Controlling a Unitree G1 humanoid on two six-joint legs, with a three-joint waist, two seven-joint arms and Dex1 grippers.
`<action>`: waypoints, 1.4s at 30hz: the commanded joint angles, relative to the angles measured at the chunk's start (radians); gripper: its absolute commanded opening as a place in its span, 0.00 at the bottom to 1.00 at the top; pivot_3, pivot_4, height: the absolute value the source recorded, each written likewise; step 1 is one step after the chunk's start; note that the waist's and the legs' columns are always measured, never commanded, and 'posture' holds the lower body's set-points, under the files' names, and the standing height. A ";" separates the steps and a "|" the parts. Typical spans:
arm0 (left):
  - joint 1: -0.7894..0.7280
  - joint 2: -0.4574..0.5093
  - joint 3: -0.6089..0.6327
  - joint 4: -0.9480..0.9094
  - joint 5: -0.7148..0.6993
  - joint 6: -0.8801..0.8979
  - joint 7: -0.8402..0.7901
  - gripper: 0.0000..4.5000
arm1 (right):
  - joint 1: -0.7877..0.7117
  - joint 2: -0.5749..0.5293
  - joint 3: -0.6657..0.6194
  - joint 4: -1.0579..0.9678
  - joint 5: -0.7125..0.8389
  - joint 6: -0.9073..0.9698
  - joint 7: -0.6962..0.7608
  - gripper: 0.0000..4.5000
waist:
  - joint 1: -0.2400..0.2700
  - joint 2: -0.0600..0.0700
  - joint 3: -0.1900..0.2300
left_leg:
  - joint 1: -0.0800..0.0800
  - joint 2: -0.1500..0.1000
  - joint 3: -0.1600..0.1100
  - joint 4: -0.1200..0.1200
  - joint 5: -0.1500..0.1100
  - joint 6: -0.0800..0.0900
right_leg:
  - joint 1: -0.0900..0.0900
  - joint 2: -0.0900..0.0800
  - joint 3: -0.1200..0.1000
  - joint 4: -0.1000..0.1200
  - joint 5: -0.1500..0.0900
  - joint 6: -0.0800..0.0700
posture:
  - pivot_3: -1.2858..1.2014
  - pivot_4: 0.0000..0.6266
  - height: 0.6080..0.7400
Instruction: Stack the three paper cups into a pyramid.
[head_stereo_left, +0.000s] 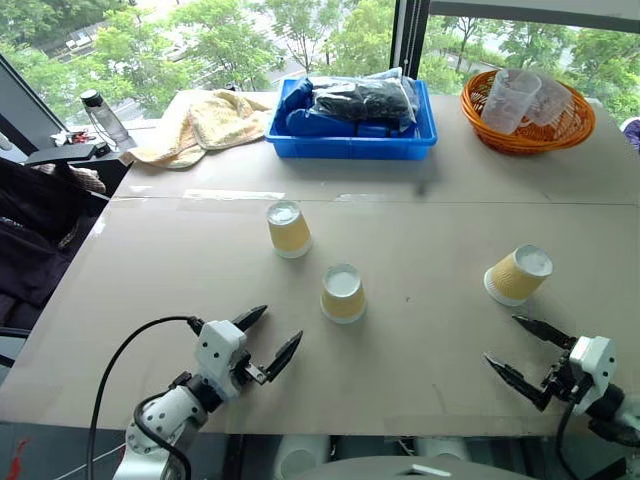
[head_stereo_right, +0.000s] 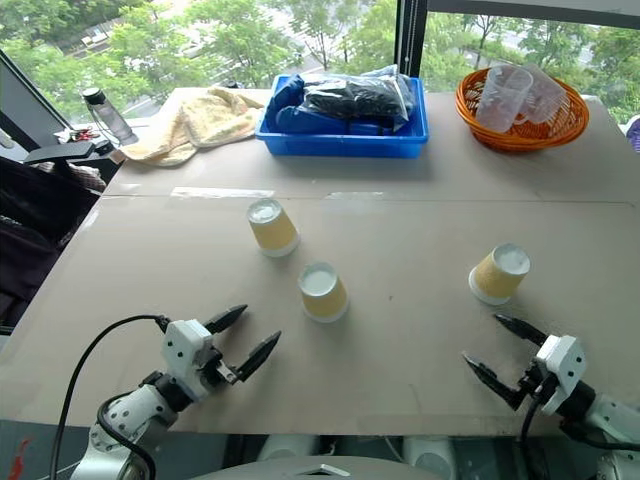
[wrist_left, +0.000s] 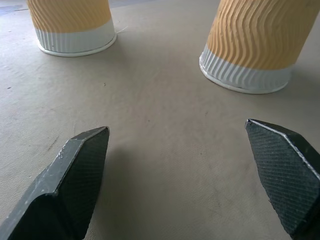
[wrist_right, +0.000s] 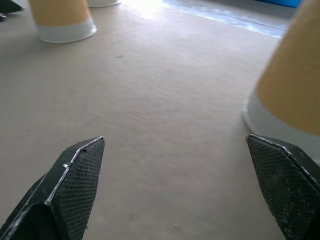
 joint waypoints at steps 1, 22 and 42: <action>-0.033 0.050 0.018 -0.019 -0.082 0.005 -0.107 1.00 | -0.033 0.010 0.103 -0.157 -0.027 0.092 -0.040 0.99 | -0.001 -0.001 0.000 | 0.000 0.000 0.000 0.000 0.000 0.000 | 0.000 0.001 0.000 0.000 0.000 0.000 | 0.52 0.24 0.95; -0.175 0.455 0.323 0.019 -0.357 0.158 -0.649 1.00 | -0.737 0.285 0.505 -0.020 -0.163 0.446 -0.152 0.99 | -0.005 -0.010 0.009 | -0.013 -0.001 -0.001 0.017 0.002 -0.003 | -0.010 0.002 0.000 0.014 0.001 -0.001 | 0.52 0.24 0.95; -0.360 0.450 0.253 0.043 -0.371 0.234 -0.734 1.00 | -0.633 0.213 0.410 -0.152 -0.114 0.484 -0.145 0.47 | -0.023 -0.010 0.009 | -0.013 -0.001 0.000 0.017 0.004 -0.007 | -0.009 0.004 -0.002 0.016 0.003 0.003 | 0.52 0.24 0.95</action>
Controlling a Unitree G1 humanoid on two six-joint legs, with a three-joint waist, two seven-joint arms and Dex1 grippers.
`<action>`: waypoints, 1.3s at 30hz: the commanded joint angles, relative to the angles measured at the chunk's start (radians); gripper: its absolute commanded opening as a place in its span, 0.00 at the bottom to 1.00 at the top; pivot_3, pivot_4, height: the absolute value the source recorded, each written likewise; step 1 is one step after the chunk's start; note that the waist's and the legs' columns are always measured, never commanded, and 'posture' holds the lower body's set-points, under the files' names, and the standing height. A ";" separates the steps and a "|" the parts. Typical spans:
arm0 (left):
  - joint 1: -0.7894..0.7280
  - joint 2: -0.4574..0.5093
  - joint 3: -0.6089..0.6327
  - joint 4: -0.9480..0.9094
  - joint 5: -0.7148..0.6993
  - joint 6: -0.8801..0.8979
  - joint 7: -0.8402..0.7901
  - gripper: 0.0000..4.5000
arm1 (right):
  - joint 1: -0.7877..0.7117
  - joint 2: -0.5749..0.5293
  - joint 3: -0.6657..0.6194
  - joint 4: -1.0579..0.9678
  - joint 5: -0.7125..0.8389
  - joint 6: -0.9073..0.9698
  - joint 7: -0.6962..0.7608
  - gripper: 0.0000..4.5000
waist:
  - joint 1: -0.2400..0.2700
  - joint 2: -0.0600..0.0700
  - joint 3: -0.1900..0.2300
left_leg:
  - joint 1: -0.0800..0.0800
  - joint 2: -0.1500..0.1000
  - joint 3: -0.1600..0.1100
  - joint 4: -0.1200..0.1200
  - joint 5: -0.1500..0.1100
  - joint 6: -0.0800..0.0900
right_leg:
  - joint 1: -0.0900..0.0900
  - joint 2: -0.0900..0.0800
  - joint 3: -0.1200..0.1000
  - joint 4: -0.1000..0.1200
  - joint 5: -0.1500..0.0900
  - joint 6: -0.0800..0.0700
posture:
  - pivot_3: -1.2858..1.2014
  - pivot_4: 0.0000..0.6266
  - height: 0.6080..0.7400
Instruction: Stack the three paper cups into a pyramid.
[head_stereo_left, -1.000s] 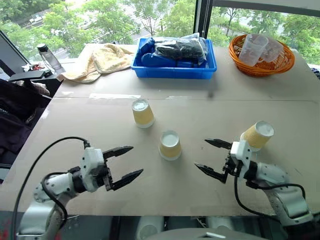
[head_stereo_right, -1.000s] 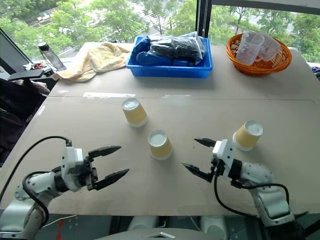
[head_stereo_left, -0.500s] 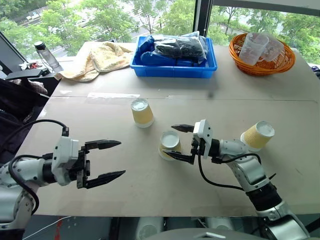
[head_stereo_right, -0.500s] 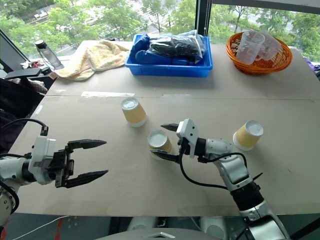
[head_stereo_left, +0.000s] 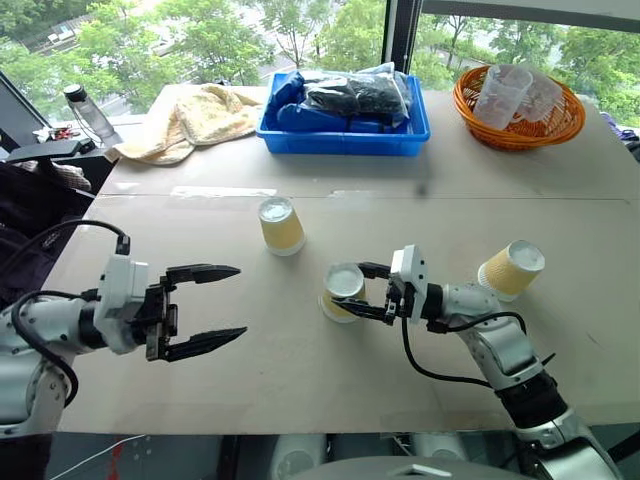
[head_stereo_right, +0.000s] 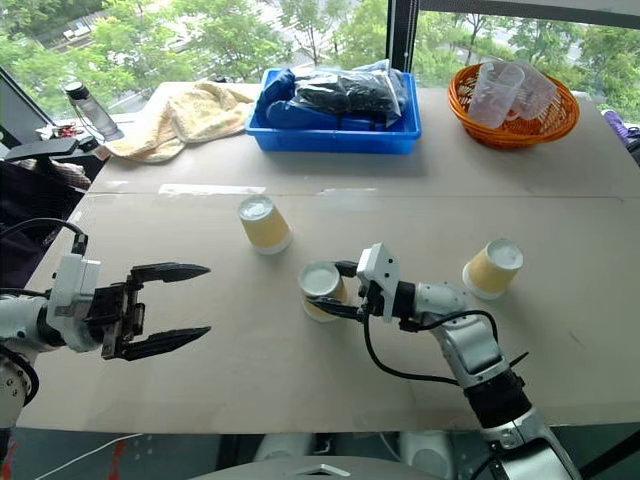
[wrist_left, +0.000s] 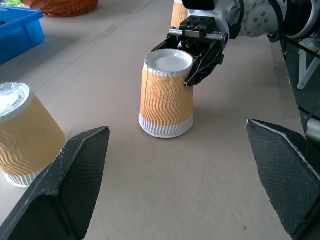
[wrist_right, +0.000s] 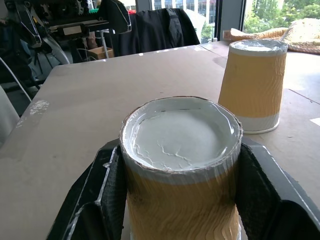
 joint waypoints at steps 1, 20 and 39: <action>-0.075 0.007 -0.057 -0.056 -0.026 0.037 -0.013 1.00 | 0.066 -0.063 -0.091 -0.132 0.039 0.034 -0.030 0.47 | 0.001 0.000 0.000 | 0.000 0.000 0.000 0.000 0.000 0.000 | 0.000 0.000 0.000 0.000 0.000 0.000 | 0.52 0.24 0.95; -0.342 -0.025 -0.250 0.014 0.011 0.083 -0.100 1.00 | 0.317 -0.193 -0.305 -0.360 0.088 0.034 -0.118 0.99 | 0.006 -0.001 -0.001 | 0.002 0.000 0.000 0.002 -0.001 0.003 | 0.000 0.003 0.001 0.004 0.000 0.000 | 0.52 0.24 0.95; -0.622 -0.152 -0.396 0.169 0.078 0.084 -0.167 1.00 | 0.470 -0.174 -0.681 -0.362 0.072 0.004 -0.366 0.99 | 0.020 -0.001 -0.001 | 0.001 0.001 -0.003 0.012 -0.002 0.003 | 0.003 0.008 0.006 0.009 0.000 0.000 | 0.52 0.24 0.95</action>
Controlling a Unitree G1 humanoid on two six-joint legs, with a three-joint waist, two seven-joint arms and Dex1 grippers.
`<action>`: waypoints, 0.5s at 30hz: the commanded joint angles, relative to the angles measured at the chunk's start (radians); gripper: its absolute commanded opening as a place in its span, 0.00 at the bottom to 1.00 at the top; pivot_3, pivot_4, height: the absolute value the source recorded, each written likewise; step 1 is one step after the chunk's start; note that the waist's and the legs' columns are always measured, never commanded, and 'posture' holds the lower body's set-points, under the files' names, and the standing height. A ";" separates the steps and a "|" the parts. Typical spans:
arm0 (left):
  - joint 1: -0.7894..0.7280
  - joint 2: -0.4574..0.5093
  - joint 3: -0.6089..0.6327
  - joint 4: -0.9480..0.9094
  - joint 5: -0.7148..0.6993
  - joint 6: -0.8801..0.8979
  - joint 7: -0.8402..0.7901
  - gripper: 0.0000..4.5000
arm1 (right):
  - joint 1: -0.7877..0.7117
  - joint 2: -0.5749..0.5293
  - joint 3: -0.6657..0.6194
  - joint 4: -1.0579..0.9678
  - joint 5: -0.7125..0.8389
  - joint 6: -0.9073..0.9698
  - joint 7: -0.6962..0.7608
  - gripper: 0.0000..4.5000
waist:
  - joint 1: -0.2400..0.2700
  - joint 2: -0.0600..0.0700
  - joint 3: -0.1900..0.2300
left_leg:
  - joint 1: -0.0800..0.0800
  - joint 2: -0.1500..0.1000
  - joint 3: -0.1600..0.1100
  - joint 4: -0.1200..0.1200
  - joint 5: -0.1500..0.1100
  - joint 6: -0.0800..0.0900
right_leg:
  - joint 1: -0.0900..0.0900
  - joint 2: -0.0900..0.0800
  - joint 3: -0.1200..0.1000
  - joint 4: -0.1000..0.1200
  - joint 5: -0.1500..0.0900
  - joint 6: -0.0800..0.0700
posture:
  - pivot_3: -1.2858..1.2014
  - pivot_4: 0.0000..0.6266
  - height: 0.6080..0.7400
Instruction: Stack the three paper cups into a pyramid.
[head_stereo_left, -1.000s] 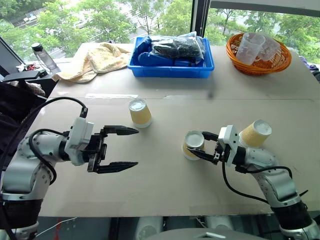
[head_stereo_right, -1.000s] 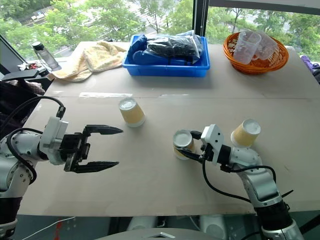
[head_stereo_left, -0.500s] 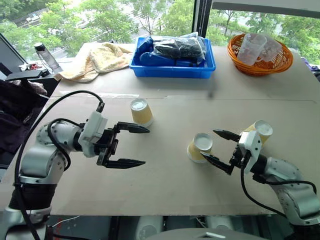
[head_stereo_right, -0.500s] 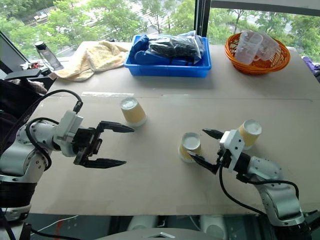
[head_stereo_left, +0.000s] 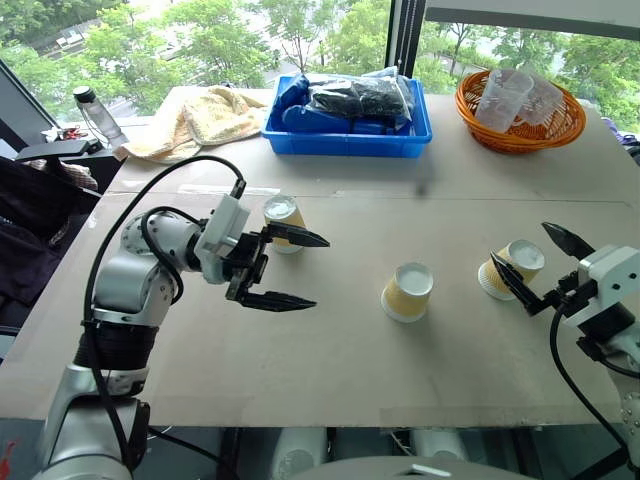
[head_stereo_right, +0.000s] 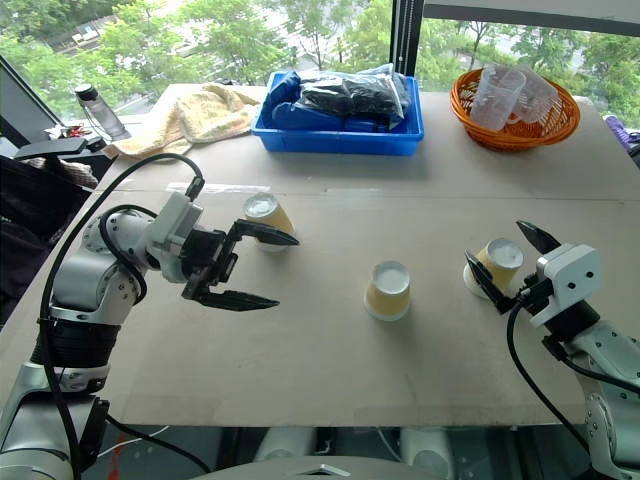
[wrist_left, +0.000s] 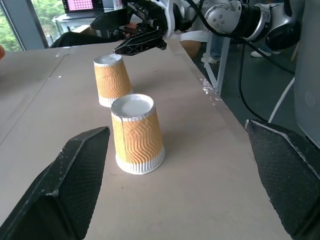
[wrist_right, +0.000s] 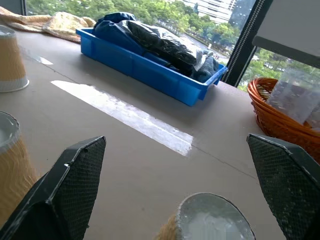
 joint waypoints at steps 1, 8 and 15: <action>-0.034 -0.007 0.000 0.006 0.009 -0.007 -0.013 1.00 | 0.022 0.014 -0.020 0.014 0.026 0.033 -0.027 0.99 | 0.001 0.000 0.000 | 0.000 0.000 0.000 0.000 0.000 0.000 | 0.000 0.000 0.000 0.000 0.000 0.000 | 0.52 0.24 0.95; -0.053 -0.007 0.003 0.017 0.001 -0.002 -0.014 1.00 | -0.028 0.068 0.001 0.114 0.034 0.075 -0.083 0.99 | 0.000 0.000 0.000 | 0.000 0.000 0.000 0.001 0.000 0.000 | 0.000 0.001 0.003 0.001 -0.002 -0.003 | 0.52 0.24 0.95; -0.045 0.000 0.030 0.007 -0.001 0.020 0.008 1.00 | -0.088 0.079 0.003 0.183 0.057 0.106 -0.094 0.99 | 0.003 0.000 0.000 | 0.000 0.000 0.001 0.001 0.000 0.000 | 0.000 0.001 0.005 0.001 -0.002 -0.003 | 0.52 0.24 0.95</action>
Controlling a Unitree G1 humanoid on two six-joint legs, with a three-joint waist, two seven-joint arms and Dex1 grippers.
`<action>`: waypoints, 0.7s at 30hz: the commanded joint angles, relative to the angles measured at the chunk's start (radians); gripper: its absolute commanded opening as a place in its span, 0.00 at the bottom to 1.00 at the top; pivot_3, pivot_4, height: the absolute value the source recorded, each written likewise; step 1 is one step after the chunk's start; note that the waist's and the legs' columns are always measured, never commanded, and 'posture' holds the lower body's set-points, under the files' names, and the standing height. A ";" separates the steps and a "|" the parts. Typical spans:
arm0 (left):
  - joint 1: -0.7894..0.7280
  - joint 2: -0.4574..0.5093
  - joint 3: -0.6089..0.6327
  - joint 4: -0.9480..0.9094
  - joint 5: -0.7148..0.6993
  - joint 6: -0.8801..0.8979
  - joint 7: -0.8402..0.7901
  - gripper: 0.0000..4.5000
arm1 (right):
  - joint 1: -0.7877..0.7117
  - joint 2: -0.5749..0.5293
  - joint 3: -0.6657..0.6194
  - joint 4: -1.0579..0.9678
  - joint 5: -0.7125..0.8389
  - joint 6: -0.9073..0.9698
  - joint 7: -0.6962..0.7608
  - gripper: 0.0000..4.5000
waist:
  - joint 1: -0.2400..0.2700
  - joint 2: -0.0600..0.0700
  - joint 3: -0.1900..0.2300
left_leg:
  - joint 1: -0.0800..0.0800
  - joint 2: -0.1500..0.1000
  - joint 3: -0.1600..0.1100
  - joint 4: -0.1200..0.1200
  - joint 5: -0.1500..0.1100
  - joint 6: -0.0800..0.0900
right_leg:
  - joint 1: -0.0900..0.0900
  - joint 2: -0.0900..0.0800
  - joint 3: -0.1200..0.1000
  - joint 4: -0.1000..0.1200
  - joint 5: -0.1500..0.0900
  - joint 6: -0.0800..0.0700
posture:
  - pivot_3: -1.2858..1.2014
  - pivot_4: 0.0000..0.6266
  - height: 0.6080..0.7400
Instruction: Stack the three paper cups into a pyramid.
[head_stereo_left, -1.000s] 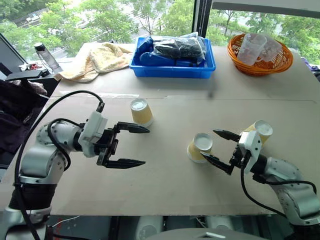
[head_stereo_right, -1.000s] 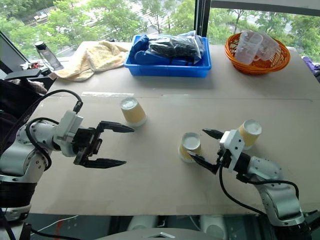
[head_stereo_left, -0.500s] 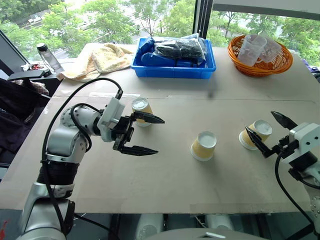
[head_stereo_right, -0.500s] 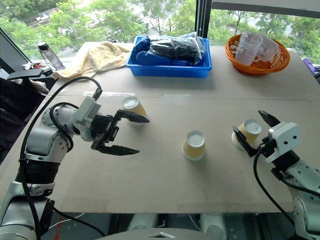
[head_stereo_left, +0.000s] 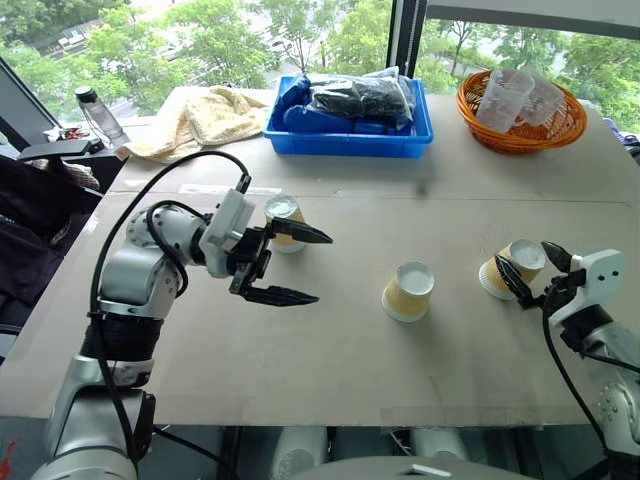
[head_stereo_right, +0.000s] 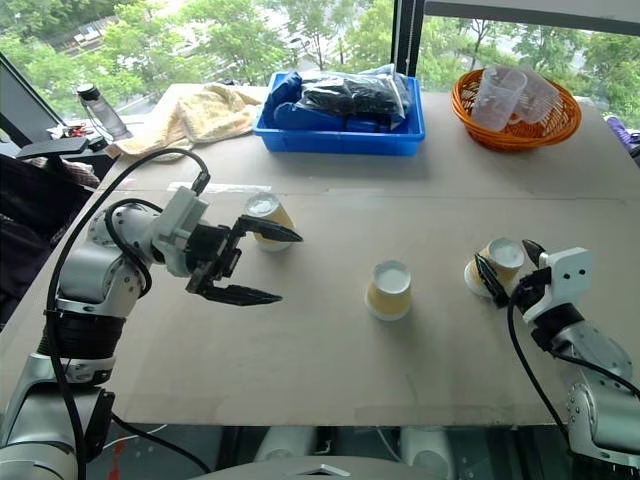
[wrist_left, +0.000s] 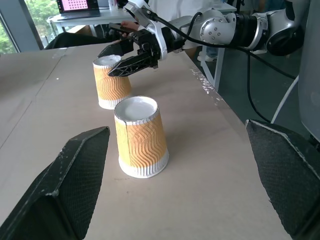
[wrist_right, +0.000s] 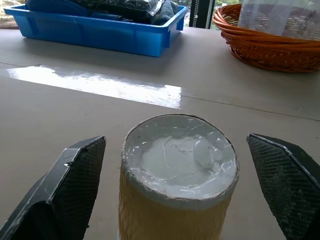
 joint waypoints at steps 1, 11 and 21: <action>-0.007 0.006 0.050 -0.031 -0.028 0.032 0.038 1.00 | -0.006 -0.003 -0.013 -0.002 0.028 0.006 0.004 0.99 | 0.001 0.000 0.000 | 0.000 0.000 0.000 0.000 0.000 0.000 | 0.000 0.000 0.000 0.000 0.000 0.000 | 0.52 0.24 0.95; 0.029 0.010 0.070 -0.082 -0.039 0.180 0.184 1.00 | -0.009 -0.006 -0.005 0.010 0.041 -0.009 0.029 0.50 | -0.001 0.000 0.000 | 0.000 0.000 -0.001 0.000 0.000 0.000 | 0.000 0.000 0.001 0.000 0.002 0.003 | 0.52 0.24 0.95; 0.021 0.035 0.062 -0.120 -0.033 0.263 0.224 1.00 | 0.081 -0.047 0.064 -0.116 0.108 -0.027 0.203 0.50 | 0.000 0.000 0.000 | 0.000 0.000 -0.004 0.000 0.000 0.000 | 0.000 0.000 0.001 0.001 0.002 0.003 | 0.52 0.24 0.95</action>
